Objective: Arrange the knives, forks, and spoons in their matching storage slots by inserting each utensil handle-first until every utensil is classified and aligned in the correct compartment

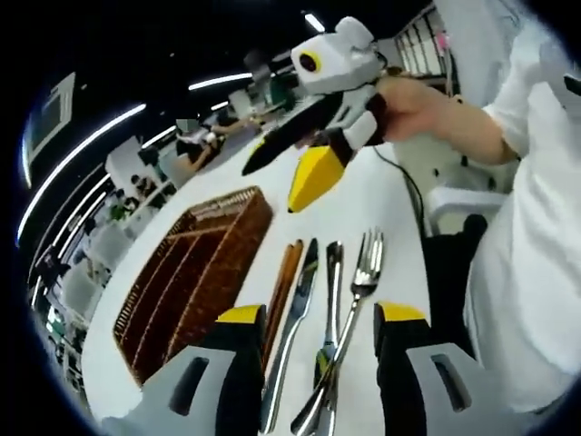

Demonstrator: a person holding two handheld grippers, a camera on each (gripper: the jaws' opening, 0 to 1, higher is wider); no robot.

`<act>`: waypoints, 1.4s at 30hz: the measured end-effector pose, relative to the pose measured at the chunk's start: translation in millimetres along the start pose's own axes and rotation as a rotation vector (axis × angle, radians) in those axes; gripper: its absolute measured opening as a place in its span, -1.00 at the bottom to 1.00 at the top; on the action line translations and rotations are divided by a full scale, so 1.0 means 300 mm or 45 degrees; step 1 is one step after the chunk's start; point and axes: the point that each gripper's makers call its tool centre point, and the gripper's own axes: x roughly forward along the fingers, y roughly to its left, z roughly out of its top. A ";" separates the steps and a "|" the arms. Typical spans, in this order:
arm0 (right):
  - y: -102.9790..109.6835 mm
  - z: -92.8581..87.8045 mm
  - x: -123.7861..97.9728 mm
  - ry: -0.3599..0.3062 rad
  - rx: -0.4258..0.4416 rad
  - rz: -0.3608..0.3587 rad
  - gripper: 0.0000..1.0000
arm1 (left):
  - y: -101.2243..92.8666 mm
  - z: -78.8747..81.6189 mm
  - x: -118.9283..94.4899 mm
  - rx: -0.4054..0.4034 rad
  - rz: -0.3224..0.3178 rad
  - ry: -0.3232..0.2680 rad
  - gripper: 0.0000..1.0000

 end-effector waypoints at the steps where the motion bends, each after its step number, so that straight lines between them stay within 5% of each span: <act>1: 0.001 -0.006 0.000 0.007 0.002 -0.001 0.51 | -0.002 0.000 0.002 0.000 -0.008 0.005 -0.28; 16: -0.001 -0.053 -0.015 0.064 0.003 0.034 0.54 | -0.082 -0.023 0.064 0.104 -0.191 0.149 -0.51; 30: -0.010 -0.093 -0.031 0.071 0.029 0.045 0.52 | -0.081 -0.060 0.088 0.155 -0.276 0.249 -0.90; 42: -0.009 -0.114 -0.043 0.071 0.048 0.042 0.52 | -0.079 -0.097 0.110 0.201 -0.350 0.343 -0.89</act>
